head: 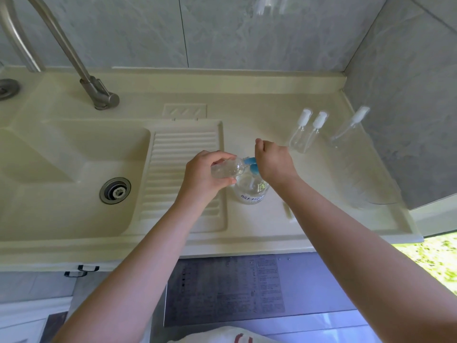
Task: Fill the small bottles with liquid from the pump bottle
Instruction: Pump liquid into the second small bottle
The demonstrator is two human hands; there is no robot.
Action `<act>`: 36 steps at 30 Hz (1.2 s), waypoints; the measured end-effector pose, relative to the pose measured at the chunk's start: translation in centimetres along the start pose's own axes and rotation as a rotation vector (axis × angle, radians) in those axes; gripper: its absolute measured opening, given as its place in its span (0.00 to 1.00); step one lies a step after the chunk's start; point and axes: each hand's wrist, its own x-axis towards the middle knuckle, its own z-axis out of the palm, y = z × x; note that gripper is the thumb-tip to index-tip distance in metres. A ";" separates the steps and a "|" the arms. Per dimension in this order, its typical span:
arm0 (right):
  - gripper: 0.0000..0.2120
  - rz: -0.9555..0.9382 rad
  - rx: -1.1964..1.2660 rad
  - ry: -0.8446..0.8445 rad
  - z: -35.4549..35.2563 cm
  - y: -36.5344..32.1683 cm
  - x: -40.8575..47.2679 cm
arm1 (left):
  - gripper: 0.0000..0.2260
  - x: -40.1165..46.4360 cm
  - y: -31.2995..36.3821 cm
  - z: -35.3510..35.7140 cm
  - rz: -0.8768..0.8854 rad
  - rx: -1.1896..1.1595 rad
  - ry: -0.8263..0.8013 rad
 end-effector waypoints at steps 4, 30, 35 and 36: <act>0.15 0.001 0.054 -0.051 -1.0 0.1 0.2 | 0.23 -0.1 0.2 0.0 0.007 -0.007 0.004; 0.11 0.002 0.065 0.013 -0.1 0.7 0.9 | 0.21 0.2 -0.2 0.2 0.007 0.019 0.029; 0.18 -0.024 0.016 -0.047 -0.4 0.3 0.5 | 0.21 0.1 -0.1 0.2 -0.002 0.032 0.017; 0.22 0.004 0.061 -0.074 -1.0 0.0 0.3 | 0.21 0.1 0.0 0.1 0.000 0.027 0.017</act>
